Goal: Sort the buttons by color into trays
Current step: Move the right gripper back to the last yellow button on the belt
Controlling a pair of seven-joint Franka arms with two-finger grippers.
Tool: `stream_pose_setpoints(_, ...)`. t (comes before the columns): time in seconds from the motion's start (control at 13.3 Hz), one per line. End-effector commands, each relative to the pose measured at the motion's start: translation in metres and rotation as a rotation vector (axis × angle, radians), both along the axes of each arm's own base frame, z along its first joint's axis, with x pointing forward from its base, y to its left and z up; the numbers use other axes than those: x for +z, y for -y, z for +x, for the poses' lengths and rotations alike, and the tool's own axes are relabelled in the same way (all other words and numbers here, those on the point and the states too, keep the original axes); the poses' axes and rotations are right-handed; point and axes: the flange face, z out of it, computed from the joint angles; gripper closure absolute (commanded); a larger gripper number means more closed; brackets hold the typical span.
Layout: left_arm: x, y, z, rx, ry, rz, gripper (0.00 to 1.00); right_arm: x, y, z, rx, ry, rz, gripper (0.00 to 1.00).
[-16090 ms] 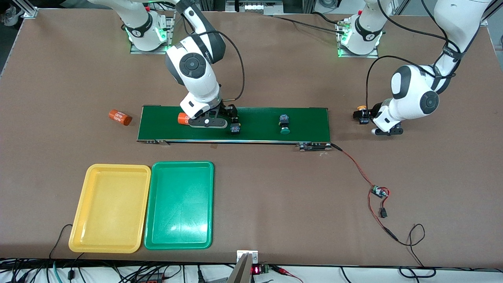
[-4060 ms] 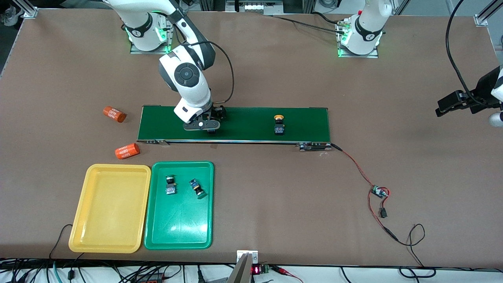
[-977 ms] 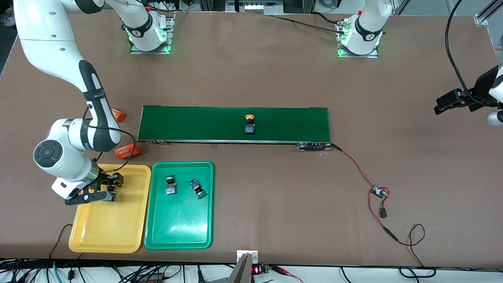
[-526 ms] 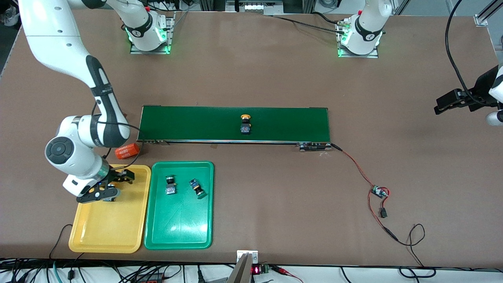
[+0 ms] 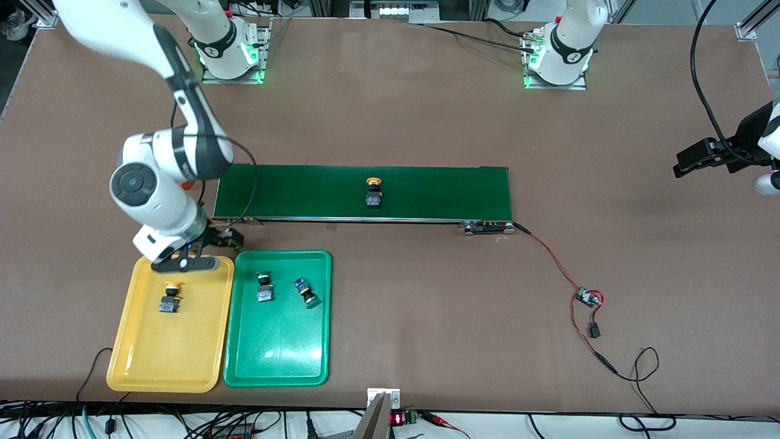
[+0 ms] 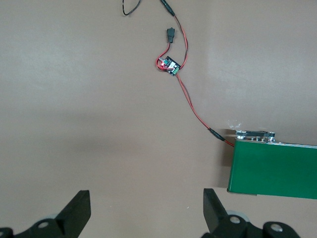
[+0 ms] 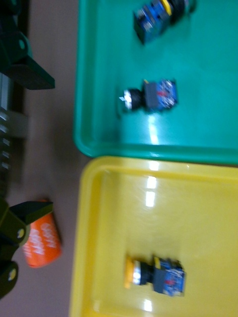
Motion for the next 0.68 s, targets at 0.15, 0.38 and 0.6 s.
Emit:
stream_pose_setpoints(0.15, 0.006, 0.005, -0.002, -0.012, 0.007, 0.01, 0.0, 0.039, -0.076, -0.083, -0.089, -0.045, 0.036, 0.0)
stream_pose_setpoints(0.38, 0.007, 0.006, -0.004, -0.029, 0.005, 0.009, 0.0, 0.036, -0.128, -0.128, -0.161, -0.058, 0.042, 0.0)
stream_pose_setpoints(0.6, 0.006, 0.005, -0.003, -0.026, 0.007, 0.008, 0.0, 0.033, -0.16, -0.143, -0.121, -0.042, 0.064, 0.0)
